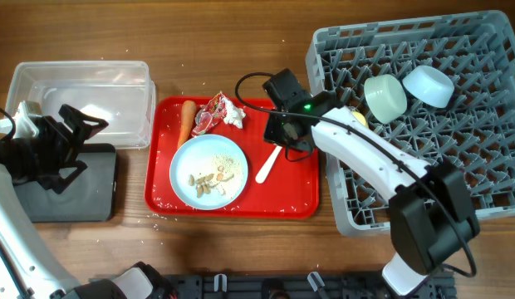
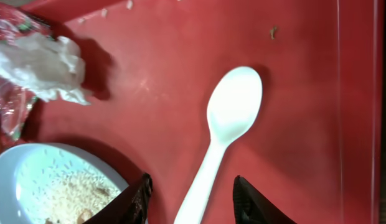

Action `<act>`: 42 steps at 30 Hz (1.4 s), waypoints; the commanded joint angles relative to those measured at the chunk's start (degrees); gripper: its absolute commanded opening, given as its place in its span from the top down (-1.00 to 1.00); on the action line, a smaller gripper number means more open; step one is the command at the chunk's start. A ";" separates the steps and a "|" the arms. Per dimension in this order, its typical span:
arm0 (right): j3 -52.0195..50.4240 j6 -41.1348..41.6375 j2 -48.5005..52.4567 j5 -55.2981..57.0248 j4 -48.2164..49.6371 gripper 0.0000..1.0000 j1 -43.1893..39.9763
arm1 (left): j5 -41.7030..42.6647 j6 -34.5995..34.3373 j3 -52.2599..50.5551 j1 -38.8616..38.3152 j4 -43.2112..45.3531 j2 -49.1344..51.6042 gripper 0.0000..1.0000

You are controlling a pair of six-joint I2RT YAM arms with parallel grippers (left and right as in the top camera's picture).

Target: Sort waste into correct bins and load items into the dishwasher rack

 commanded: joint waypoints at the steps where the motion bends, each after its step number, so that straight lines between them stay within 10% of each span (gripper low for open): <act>1: 0.42 3.58 6.62 -2.47 0.13 0.09 0.17 | 0.02 -0.31 0.68 -0.04 -0.04 -0.50 -1.00; 6: 0.42 5.05 11.85 -7.06 0.76 0.13 -0.33 | 0.04 -0.31 0.68 -0.04 -0.04 -0.50 -1.00; 10: 0.42 4.76 11.58 -7.61 0.52 0.92 -0.79 | 0.04 -0.31 0.68 -0.04 -0.04 -0.50 -1.00; 19: 0.66 -12.74 -3.74 5.79 -0.98 0.91 -0.81 | 0.02 -0.31 0.68 -0.04 -0.04 -0.50 -1.00; 25: 0.66 -39.71 -19.91 14.99 -0.07 0.91 -4.07 | 0.02 -0.31 0.68 -0.04 -0.04 -0.50 -1.00; 29: 0.15 -63.47 -19.17 17.09 4.63 0.91 -10.86 | 0.04 -0.31 0.68 -0.04 -0.04 -0.50 -1.00; 34: 0.15 -64.59 -10.23 13.44 11.32 0.91 -17.03 | 0.04 -0.28 0.68 -0.04 -0.04 -0.50 -1.00; 38: 0.31 -60.63 -9.25 6.16 8.79 0.21 -16.79 | 0.04 -0.31 0.68 -0.04 -0.04 -0.50 -1.00; 42: 1.79 -50.45 -18.23 4.74 4.39 -0.08 -16.04 | 0.04 -0.31 0.68 -0.04 -0.04 -0.50 -1.00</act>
